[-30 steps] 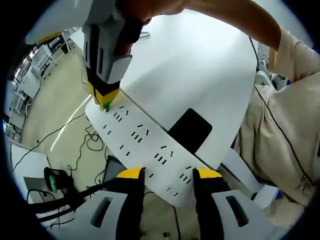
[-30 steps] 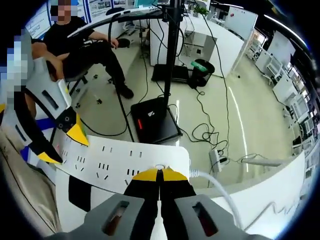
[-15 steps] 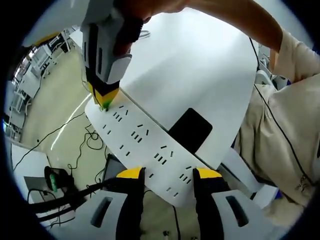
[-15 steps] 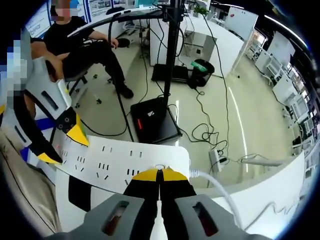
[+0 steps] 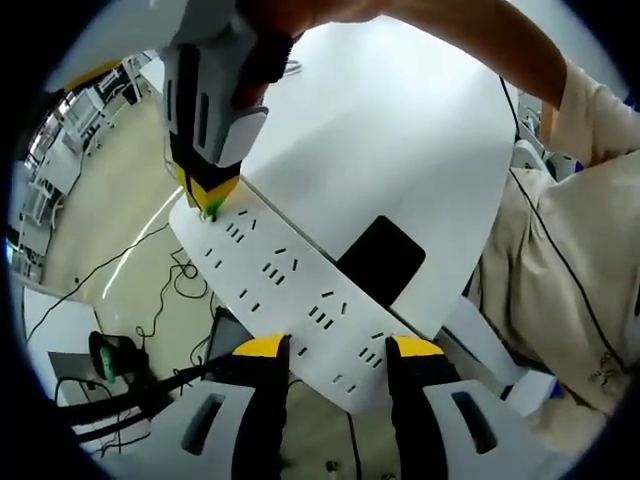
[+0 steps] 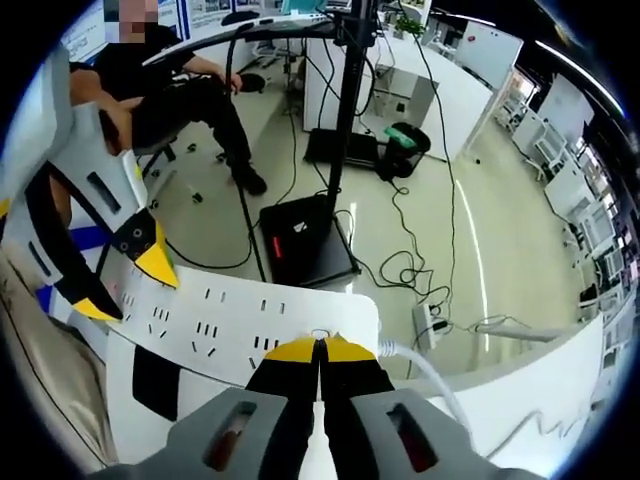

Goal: Pick up the power strip scattered on the table, fix it on the side mounting bracket of the table, and press the switch

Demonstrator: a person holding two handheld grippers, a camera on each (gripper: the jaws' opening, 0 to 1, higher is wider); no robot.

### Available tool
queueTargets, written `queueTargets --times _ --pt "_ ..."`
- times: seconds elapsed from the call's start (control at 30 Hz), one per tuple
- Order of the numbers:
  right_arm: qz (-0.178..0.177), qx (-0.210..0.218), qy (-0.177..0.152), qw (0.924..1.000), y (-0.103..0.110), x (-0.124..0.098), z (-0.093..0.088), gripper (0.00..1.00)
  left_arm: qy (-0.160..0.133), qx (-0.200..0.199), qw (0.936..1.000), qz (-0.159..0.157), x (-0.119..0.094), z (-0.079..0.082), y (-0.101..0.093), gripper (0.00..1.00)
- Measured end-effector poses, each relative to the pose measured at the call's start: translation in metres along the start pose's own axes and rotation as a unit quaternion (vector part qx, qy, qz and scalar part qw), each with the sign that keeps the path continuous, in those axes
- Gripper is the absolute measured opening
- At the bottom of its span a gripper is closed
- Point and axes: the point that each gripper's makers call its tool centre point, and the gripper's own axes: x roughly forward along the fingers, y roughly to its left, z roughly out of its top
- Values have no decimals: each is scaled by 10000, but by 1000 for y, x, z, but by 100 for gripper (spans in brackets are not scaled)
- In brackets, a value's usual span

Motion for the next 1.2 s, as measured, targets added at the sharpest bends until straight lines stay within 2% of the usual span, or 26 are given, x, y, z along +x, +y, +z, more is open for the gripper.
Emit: queueTargets --times 0.23,0.67,0.8,1.0,1.13,1.2 --pt "51 -26 -125 9999 2 1 9 0 97 16 10000 6 0 0 0 43" --pt "35 -154 -260 9995 3 2 17 0 33 26 10000 8 -1 -1 -1 43" --pt "110 -100 -415 9990 7 -2 18 0 20 27 10000 5 -1 -1 -1 43" --pt "9 -84 -626 9980 10 -10 20 0 19 32 10000 -1 -1 -1 0 43" --pt "-80 -345 -1002 9943 11 -19 28 0 33 36 10000 -2 -1 -1 0 43" --pt "-124 -313 -1052 9939 11 -23 27 0 27 33 10000 -3 -1 -1 0 43"
